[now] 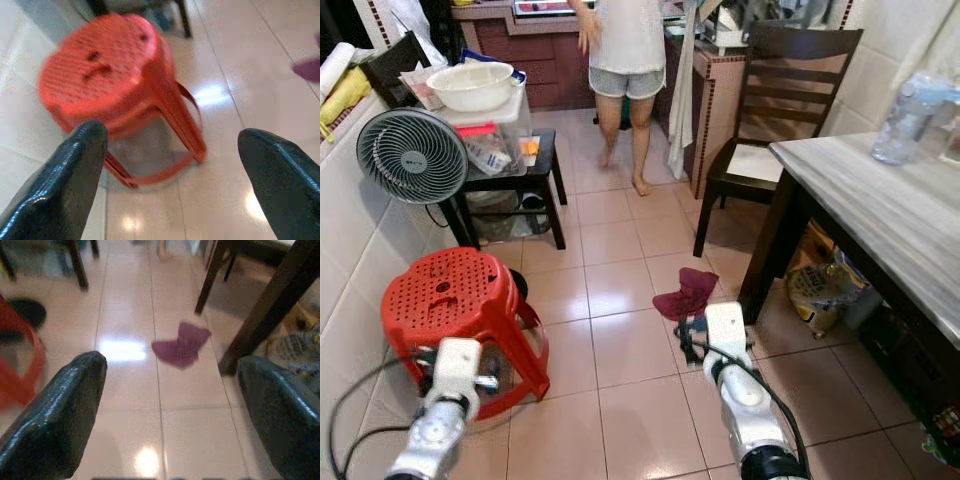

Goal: Setting the table

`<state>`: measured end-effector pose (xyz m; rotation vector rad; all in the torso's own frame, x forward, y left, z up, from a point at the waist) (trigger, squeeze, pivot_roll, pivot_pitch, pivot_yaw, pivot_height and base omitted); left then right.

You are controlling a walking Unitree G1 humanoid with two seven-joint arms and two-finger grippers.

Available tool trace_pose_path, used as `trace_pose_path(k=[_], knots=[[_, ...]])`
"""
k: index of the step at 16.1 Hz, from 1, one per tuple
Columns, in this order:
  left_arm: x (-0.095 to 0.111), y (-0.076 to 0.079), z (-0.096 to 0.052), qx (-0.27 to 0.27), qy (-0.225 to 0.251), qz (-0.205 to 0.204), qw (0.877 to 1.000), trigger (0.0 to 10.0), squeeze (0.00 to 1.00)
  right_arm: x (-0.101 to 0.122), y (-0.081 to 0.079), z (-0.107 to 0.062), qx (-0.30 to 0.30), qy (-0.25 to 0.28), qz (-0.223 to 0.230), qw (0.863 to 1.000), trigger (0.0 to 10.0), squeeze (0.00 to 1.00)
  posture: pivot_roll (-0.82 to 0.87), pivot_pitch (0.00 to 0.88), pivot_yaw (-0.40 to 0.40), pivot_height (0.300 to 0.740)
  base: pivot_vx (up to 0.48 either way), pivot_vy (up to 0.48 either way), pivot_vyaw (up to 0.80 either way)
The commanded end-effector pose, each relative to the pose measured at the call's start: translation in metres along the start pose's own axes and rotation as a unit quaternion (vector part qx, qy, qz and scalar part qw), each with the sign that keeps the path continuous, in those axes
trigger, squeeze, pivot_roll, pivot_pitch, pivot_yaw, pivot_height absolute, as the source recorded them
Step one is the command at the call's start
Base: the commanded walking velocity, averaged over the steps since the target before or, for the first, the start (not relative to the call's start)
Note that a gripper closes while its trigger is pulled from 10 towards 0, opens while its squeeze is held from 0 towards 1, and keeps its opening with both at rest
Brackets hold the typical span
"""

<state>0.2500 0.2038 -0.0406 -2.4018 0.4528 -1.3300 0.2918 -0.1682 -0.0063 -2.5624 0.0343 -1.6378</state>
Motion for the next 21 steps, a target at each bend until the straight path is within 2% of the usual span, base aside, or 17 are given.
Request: trace_pose_path(k=[1,3,5,6,8,9,10,11,12,14,16,18,21], knots=[[-0.005,0.007,-0.001,-0.025,-0.013,0.014,1.000,10.0,0.00,-0.001,0.000,0.001,0.003,-0.007,-0.018,1.000,10.0,0.00,-0.12,0.000,0.002,0.740,0.000,0.000,0.00],[-0.021,0.023,-0.008,-0.070,-0.059,0.021,0.996,10.0,0.00,-0.019,0.004,-0.001,-0.005,-0.051,-0.030,0.998,10.0,0.00,-0.11,0.000,-0.004,0.740,0.000,0.000,0.00],[-0.037,0.033,-0.015,-0.103,-0.102,0.017,0.989,10.0,0.00,-0.032,0.002,-0.005,0.006,-0.080,-0.069,0.994,10.0,0.00,-0.14,0.005,0.014,0.740,0.000,0.000,0.40],[-0.043,0.036,-0.019,-0.124,-0.109,0.021,0.986,10.0,0.00,-0.036,0.001,-0.006,0.003,-0.087,-0.074,0.993,10.0,0.00,-0.15,0.005,0.019,0.740,0.000,0.000,0.80],[-0.052,0.036,-0.024,-0.151,-0.119,0.054,0.980,10.0,0.00,-0.042,0.001,-0.008,-0.002,-0.098,-0.067,0.993,10.0,0.00,-0.15,0.000,0.013,0.740,0.000,0.000,0.80],[-0.065,0.028,-0.028,-0.147,-0.144,0.059,0.977,10.0,0.00,-0.049,-0.003,-0.011,0.007,-0.114,-0.066,0.991,10.0,0.00,-0.11,0.000,-0.009,0.740,0.000,0.000,0.80],[-0.071,0.024,-0.030,-0.136,-0.160,0.062,0.976,10.0,0.00,-0.058,-0.004,-0.015,0.012,-0.133,-0.067,0.989,10.0,0.00,-0.11,0.000,-0.012,0.740,0.000,0.000,0.80],[-0.076,0.021,-0.032,-0.122,-0.177,0.039,0.976,10.0,0.00,-0.065,-0.004,-0.018,0.019,-0.148,-0.081,0.985,10.0,0.00,-0.09,0.000,-0.014,0.740,0.000,0.000,0.76],[-0.078,0.019,-0.032,-0.104,-0.186,-0.005,0.977,10.0,0.00,-0.074,-0.005,-0.023,0.023,-0.167,-0.086,0.982,10.0,0.00,-0.09,0.000,-0.021,0.740,0.000,0.000,0.00],[-0.074,0.026,-0.032,-0.128,-0.176,0.029,0.976,10.0,0.00,-0.085,-0.005,-0.029,0.020,-0.191,-0.074,0.979,10.0,0.00,-0.06,0.000,-0.033,0.740,0.000,0.000,0.00],[-0.074,0.031,-0.033,-0.131,-0.176,0.027,0.975,10.0,0.00,-0.091,-0.004,-0.033,0.019,-0.202,-0.072,0.976,10.0,0.00,-0.07,0.000,-0.032,0.740,0.000,0.291,0.00],[-0.075,0.033,-0.035,-0.142,-0.178,0.041,0.973,10.0,0.00,-0.092,-0.004,-0.034,0.019,-0.205,-0.070,0.976,10.0,0.00,-0.08,0.000,-0.024,0.740,0.000,0.336,0.00],[-0.084,0.030,-0.039,-0.149,-0.192,0.059,0.968,10.0,0.00,-0.091,-0.006,-0.033,0.019,-0.203,-0.067,0.977,10.0,0.00,-0.10,0.000,-0.013,0.740,0.000,0.444,0.00]])
Point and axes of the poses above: a point about 5 cm out from each wrist's last joint towards the gripper, its own z axis pointing out of the wrist towards the gripper, its own x axis along the axis of the wrist's last joint, y = z × x, the point moved 1 cm from there along z, pointing out of the wrist towards the gripper, and after that the axes turned 13 degrees about z, right-handed, at the moved point
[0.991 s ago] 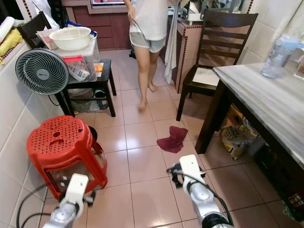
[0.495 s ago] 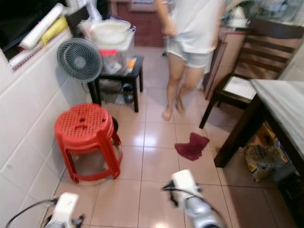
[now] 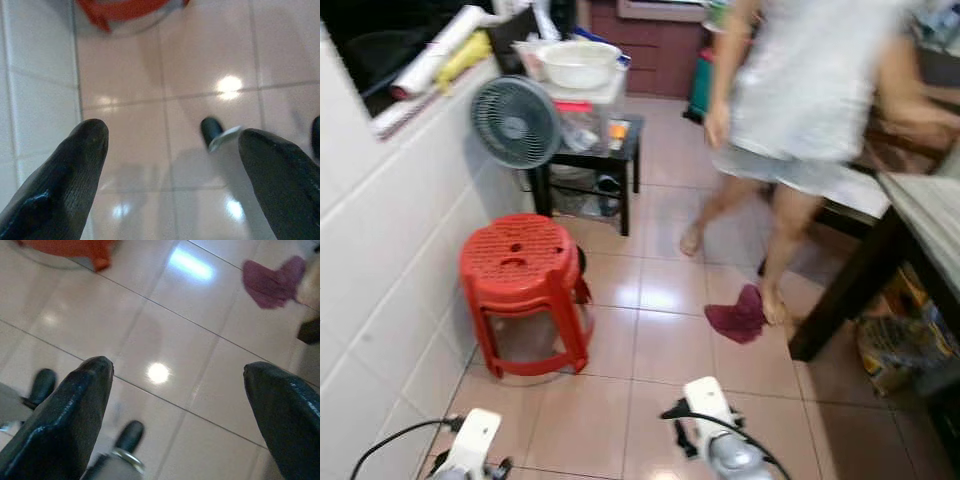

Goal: Setting the table

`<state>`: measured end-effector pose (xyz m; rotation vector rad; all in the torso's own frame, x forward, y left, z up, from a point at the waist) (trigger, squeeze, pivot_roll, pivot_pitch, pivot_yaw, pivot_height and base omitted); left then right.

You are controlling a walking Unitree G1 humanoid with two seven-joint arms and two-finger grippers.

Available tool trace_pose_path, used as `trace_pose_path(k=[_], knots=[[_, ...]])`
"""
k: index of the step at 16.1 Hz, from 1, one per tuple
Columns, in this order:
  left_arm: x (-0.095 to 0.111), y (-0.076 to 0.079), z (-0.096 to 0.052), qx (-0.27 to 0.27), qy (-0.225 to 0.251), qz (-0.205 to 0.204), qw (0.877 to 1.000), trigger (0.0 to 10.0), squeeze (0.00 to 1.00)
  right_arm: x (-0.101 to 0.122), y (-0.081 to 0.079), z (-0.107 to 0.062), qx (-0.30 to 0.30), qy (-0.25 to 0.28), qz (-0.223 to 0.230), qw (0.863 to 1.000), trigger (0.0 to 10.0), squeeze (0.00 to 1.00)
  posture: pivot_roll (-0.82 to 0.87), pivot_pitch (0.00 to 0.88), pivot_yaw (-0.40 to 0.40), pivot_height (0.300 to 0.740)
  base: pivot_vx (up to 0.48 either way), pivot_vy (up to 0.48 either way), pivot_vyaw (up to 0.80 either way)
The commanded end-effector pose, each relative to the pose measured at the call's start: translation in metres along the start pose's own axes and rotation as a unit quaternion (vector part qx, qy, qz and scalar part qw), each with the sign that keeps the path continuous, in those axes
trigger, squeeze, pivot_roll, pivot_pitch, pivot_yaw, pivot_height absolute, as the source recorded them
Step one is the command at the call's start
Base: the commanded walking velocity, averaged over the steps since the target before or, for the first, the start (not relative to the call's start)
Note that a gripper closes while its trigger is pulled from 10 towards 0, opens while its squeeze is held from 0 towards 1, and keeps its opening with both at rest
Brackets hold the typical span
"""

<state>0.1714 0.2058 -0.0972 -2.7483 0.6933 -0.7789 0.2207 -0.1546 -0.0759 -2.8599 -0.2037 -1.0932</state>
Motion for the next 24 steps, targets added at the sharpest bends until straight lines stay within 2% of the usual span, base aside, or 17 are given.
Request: trace_pose_path(k=[1,4,7,9,10,11,13,17,19,24], knots=[[-0.004,-0.003,-0.001,0.001,-0.009,0.009,1.000,10.0,0.00,0.003,0.004,0.000,-0.006,0.001,-0.003,1.000,10.0,0.00,-0.10,0.000,-0.013,0.740,0.000,0.480,0.00],[-0.013,-0.010,-0.002,0.005,-0.023,0.012,1.000,10.0,0.00,0.001,0.010,-0.001,-0.011,-0.002,-0.004,1.000,10.0,0.00,-0.10,0.000,-0.013,0.740,0.000,0.480,0.00],[-0.014,-0.010,-0.003,0.005,-0.026,0.017,0.999,10.0,0.00,0.002,0.012,-0.001,-0.013,-0.002,-0.006,1.000,10.0,0.00,-0.11,0.000,-0.010,0.740,0.000,0.480,0.00],[-0.012,-0.009,-0.002,0.003,-0.025,0.024,0.999,10.0,0.00,0.002,0.013,-0.001,-0.012,-0.002,-0.007,1.000,10.0,0.00,-0.11,0.000,-0.009,0.740,0.000,0.000,0.00],[-0.007,-0.005,-0.001,0.002,-0.018,0.013,1.000,10.0,0.00,0.002,0.014,-0.001,-0.012,-0.002,-0.009,1.000,10.0,0.00,-0.11,0.000,-0.010,0.740,0.000,0.000,0.00],[-0.003,-0.003,0.000,-0.006,-0.011,0.033,0.999,10.0,0.00,0.002,0.014,-0.001,-0.012,-0.002,-0.009,1.000,10.0,0.00,-0.11,0.000,-0.010,0.740,0.000,0.000,0.00],[0.013,0.012,0.002,-0.038,0.010,0.018,0.999,10.0,0.00,0.003,0.014,-0.001,-0.013,-0.002,-0.014,1.000,10.0,0.00,-0.12,0.000,-0.013,0.740,0.000,0.000,0.00],[0.025,0.025,0.004,-0.064,0.020,0.000,0.998,10.0,0.00,0.000,0.010,-0.001,-0.013,-0.005,-0.015,1.000,10.0,0.00,-0.12,0.000,-0.013,0.740,0.000,0.000,0.00],[0.026,0.024,0.004,-0.071,0.025,-0.005,0.997,10.0,0.00,0.000,0.009,-0.001,-0.014,-0.006,-0.010,1.000,10.0,0.00,-0.11,0.000,-0.013,0.740,0.124,0.000,0.00],[0.002,0.004,0.000,-0.065,0.012,-0.008,0.998,10.0,0.00,0.001,0.008,0.000,-0.015,-0.007,-0.005,1.000,10.0,0.00,-0.11,0.000,-0.011,0.740,0.334,0.000,-0.35]])
Point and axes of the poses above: a point about 5 cm out from each wrist's last joint towards the gripper, its own z axis pointing out of the wrist towards the gripper, its own x axis along the axis of the wrist's last joint, y = z × x, the point moved 1 cm from there along z, pointing out of the wrist towards the gripper, and after that the axes turned 13 degrees about z, right-handed, at the moved point
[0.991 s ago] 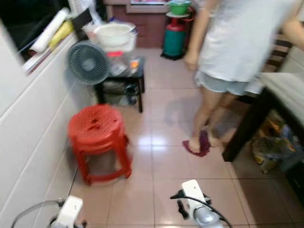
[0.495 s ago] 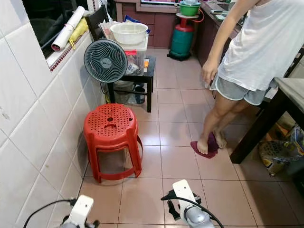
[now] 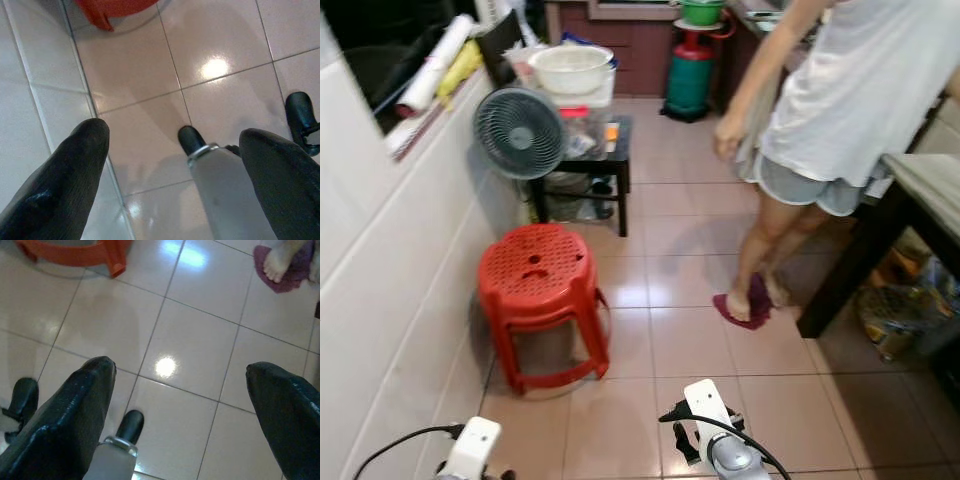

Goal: Setting the table

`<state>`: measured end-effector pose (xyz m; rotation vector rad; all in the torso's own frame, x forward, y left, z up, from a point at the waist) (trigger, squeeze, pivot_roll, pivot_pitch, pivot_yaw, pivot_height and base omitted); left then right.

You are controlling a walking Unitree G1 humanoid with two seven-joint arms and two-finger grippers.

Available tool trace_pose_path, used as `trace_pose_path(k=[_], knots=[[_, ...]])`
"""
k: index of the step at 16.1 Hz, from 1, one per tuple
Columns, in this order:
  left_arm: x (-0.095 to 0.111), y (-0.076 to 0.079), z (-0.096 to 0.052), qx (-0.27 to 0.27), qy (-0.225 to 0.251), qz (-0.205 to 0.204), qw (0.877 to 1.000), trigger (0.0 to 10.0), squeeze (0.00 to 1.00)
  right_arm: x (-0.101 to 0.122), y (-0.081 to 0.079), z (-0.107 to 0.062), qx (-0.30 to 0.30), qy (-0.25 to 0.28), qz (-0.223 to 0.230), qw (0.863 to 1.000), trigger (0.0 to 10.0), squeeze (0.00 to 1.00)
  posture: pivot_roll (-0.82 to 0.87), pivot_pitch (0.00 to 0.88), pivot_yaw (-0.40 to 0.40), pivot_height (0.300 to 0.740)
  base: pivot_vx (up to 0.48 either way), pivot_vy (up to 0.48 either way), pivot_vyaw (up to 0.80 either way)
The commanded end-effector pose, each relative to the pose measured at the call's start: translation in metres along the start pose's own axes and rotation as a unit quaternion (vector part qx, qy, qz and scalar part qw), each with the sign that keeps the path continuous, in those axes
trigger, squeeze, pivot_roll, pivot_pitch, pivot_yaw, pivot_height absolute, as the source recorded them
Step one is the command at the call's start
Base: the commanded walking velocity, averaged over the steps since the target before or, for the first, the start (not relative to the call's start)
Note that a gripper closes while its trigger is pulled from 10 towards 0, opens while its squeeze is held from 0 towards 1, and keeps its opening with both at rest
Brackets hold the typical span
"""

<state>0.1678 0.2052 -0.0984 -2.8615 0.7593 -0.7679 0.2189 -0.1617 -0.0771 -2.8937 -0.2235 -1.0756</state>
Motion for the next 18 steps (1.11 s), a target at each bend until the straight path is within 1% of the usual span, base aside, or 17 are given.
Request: trace_pose_path(k=[1,3,6,7,9,11,13,14,15,17,18], knots=[[0.001,-0.002,0.000,-0.002,0.007,-0.004,1.000,10.0,0.00,0.004,0.001,0.001,-0.005,0.004,0.005,1.000,10.0,0.00,-0.11,0.000,-0.011,0.740,0.345,0.000,-0.44],[-0.004,0.004,-0.001,-0.005,0.004,-0.001,1.000,10.0,0.00,0.005,0.002,0.001,-0.005,0.004,0.005,1.000,10.0,0.00,-0.11,0.000,-0.011,0.740,0.347,0.000,-0.42],[-0.004,0.010,0.000,-0.009,0.003,0.000,1.000,10.0,0.00,0.006,0.002,0.001,-0.006,0.003,0.005,1.000,10.0,0.00,-0.11,0.000,-0.010,0.740,0.341,0.000,0.00],[-0.002,0.014,0.001,-0.010,0.003,0.002,1.000,10.0,0.00,0.007,0.002,0.001,-0.006,0.003,0.006,1.000,10.0,0.00,-0.12,0.000,-0.008,0.740,0.322,0.247,-0.51],[-0.002,0.021,0.002,-0.013,0.001,0.005,1.000,10.0,0.00,0.007,0.002,0.001,-0.006,0.004,0.006,1.000,10.0,0.00,-0.12,0.000,-0.007,0.740,0.308,0.307,0.00],[-0.003,0.024,0.002,-0.013,-0.004,0.007,1.000,10.0,0.00,0.007,0.002,0.002,-0.007,0.004,0.006,1.000,10.0,0.00,-0.12,0.000,-0.004,0.740,0.294,0.334,0.00],[-0.001,0.025,0.002,-0.012,-0.003,0.009,1.000,10.0,0.00,0.008,0.003,0.002,-0.008,0.003,0.005,1.000,10.0,0.00,-0.12,0.000,0.000,0.740,0.289,0.352,0.00],[0.001,0.023,0.002,-0.009,-0.001,0.011,1.000,10.0,0.00,0.008,0.003,0.002,-0.009,0.003,0.005,1.000,10.0,0.00,-0.12,0.000,0.000,0.740,0.251,0.349,0.00],[0.000,0.021,0.002,-0.006,-0.003,0.013,1.000,10.0,0.00,0.008,0.003,0.002,-0.009,0.002,0.005,1.000,10.0,0.00,-0.12,0.000,0.000,0.740,0.000,0.000,0.00],[-0.004,0.021,0.001,-0.006,-0.005,0.011,1.000,10.0,0.00,0.008,0.003,0.002,-0.010,0.002,0.006,1.000,10.0,0.00,-0.12,0.000,0.003,0.740,0.000,0.000,0.00],[-0.011,0.019,0.000,-0.005,-0.010,0.011,1.000,10.0,0.00,0.008,0.004,0.002,-0.012,0.002,0.009,1.000,10.0,0.00,-0.12,0.000,0.001,0.740,0.000,0.000,0.00]])
Point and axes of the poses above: a point about 5 cm out from each wrist's last joint towards the gripper, its own z axis pointing out of the wrist towards the gripper, its own x axis along the axis of the wrist's last joint, y = z × x, the point moved 1 cm from there along z, pointing out of the wrist towards the gripper, and after that the axes turned 13 degrees about z, right-handed, at the moved point
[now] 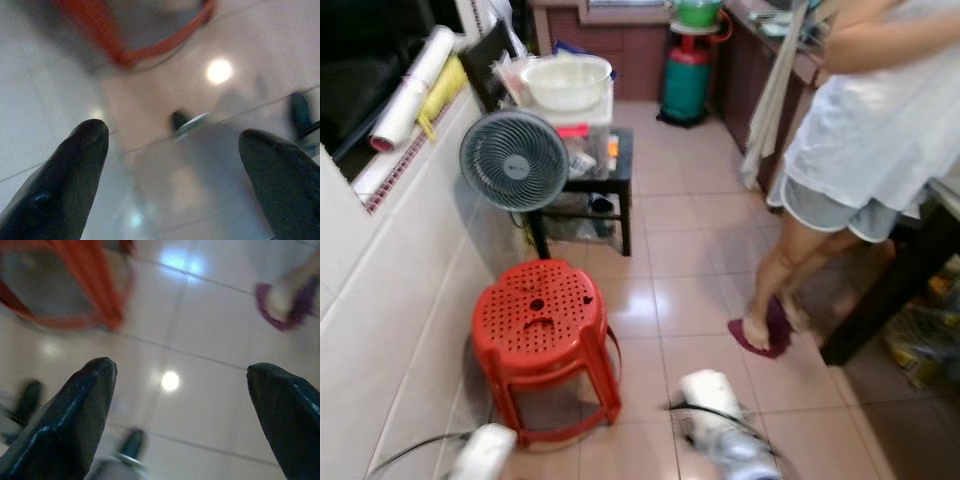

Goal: Setting the table

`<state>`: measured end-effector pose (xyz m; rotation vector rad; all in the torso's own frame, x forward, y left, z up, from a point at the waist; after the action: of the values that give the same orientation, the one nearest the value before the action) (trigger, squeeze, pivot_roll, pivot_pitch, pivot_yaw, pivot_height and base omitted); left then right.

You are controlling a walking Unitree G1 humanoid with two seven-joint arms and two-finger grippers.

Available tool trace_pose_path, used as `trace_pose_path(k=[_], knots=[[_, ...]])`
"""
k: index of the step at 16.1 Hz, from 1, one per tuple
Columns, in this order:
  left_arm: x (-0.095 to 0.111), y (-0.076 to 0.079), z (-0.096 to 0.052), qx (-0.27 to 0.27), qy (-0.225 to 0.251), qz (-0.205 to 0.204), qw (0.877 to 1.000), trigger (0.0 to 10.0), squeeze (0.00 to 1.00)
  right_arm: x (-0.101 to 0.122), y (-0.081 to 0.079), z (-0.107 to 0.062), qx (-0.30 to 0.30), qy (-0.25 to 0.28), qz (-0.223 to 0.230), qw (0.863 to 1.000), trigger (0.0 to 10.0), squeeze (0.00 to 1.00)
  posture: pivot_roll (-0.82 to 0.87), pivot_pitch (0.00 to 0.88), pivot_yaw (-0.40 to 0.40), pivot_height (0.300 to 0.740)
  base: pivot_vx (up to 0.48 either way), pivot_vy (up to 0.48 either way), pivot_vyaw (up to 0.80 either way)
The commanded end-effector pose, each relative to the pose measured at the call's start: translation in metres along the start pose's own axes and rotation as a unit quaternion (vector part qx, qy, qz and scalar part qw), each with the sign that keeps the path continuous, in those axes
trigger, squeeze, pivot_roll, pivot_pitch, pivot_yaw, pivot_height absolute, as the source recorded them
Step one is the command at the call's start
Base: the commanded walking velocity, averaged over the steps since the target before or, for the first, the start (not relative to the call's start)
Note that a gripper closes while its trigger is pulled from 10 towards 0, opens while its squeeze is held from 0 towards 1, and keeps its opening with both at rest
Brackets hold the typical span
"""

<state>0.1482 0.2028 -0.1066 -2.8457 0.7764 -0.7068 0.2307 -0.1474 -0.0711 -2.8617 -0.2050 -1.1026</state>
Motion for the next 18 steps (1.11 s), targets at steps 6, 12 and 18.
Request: trace_pose_path(k=[6,12,18], knots=[[0.015,-0.012,0.002,0.034,0.020,-0.054,0.998,10.0,0.00,0.006,0.022,-0.001,-0.051,0.008,0.154,0.987,10.0,0.00,-0.12,0.000,0.023,0.740,0.000,0.000,0.00],[0.091,-0.028,0.007,0.053,0.090,-0.099,0.990,10.0,0.00,0.020,0.007,0.003,-0.025,0.032,0.222,0.974,10.0,0.00,-0.17,0.000,0.069,0.740,0.000,0.000,0.00],[0.092,-0.027,0.007,0.061,0.077,-0.095,0.991,10.0,0.00,0.033,-0.003,0.006,0.007,0.040,0.162,0.986,10.0,0.00,-0.19,0.000,0.059,0.740,0.000,0.000,0.00]])
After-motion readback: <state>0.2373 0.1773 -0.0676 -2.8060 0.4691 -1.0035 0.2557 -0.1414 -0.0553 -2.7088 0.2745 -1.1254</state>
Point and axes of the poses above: a point about 5 cm out from each wrist's last joint towards the gripper, its own z axis pointing out of the wrist towards the gripper, its own x axis along the axis of the wrist's last joint, y = z × x, the point moved 1 cm from there along z, pointing out of the wrist towards the gripper, and after that the axes turned 13 degrees about z, right-handed, at the moved point
